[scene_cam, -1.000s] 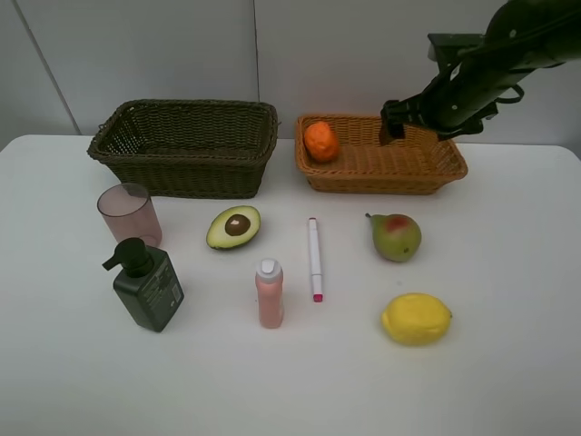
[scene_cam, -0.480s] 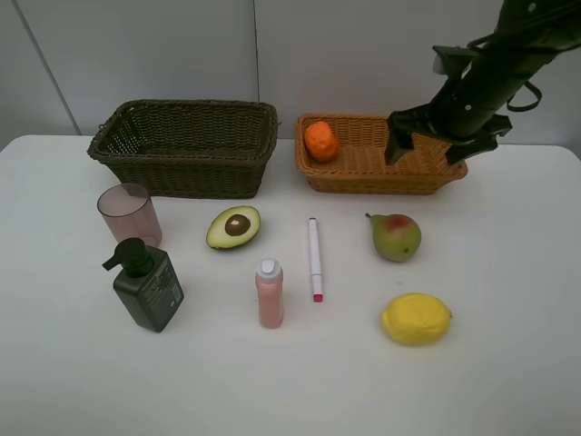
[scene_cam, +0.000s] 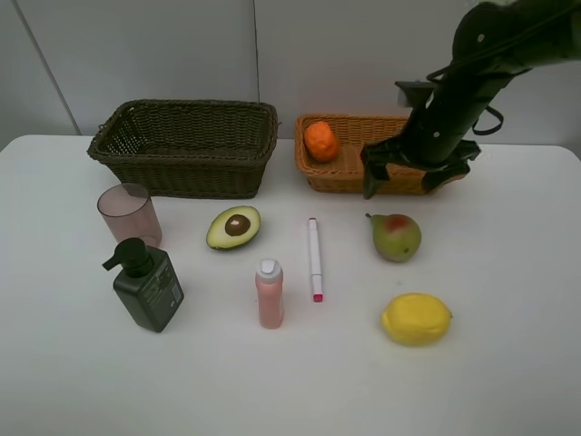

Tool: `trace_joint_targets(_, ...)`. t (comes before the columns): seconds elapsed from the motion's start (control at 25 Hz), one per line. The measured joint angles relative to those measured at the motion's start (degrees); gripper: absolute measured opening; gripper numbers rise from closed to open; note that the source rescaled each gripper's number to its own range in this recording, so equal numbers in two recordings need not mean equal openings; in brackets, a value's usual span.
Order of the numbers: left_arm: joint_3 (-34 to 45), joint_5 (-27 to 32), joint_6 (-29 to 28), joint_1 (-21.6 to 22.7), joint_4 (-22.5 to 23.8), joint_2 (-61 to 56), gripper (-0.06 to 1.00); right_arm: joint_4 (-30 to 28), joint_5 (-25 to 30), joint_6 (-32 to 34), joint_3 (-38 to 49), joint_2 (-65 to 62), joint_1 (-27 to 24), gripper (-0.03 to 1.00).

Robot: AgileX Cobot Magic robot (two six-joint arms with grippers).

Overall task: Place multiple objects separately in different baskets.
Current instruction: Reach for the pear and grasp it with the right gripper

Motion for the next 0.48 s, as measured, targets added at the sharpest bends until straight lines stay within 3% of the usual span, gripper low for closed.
trace_joint_targets(0.48,0.0,0.0,0.0,0.0,0.0,0.0,1.0,-0.01,3.43,0.0,0.0,7.37,0.06,0.99)
